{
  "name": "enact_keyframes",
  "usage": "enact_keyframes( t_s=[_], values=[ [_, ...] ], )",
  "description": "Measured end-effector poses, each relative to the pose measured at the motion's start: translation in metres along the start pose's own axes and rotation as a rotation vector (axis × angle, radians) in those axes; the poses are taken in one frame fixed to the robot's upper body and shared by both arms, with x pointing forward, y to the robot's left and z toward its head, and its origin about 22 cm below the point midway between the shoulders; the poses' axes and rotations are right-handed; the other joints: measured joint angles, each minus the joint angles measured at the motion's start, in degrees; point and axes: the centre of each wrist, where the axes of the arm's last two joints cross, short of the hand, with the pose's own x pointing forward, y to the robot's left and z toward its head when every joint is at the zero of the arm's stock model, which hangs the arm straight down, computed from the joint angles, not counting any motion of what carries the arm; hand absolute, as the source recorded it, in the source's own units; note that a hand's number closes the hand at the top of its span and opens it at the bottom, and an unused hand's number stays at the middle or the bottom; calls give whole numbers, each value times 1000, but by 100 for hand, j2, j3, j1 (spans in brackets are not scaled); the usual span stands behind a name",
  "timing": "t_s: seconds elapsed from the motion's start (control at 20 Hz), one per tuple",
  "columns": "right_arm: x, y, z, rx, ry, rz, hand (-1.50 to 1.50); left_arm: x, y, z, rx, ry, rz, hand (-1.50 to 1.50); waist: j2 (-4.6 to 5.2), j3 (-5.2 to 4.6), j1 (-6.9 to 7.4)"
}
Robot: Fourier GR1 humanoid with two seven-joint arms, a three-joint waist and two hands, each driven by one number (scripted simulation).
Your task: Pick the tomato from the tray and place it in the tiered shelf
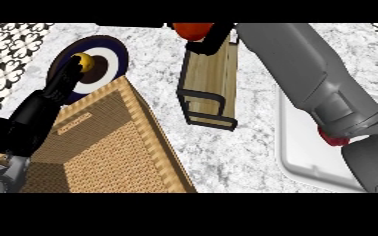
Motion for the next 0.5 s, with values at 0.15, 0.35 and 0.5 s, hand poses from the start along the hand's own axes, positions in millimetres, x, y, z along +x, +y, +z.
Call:
enact_keyframes(
  t_s=[0.15,0.35,0.5],
  values=[
    [-13,19,-2,53,28,-202,-150,0,1,1,3,3,8,0,5,-3,-26],
    [-20,29,-6,63,28,-424,-150,0,2,2,7,9,8,0,-5,-10,-48],
    [-21,32,-9,34,17,-560,-150,-1,2,3,13,13,5,0,-14,-7,-71]
  ],
)
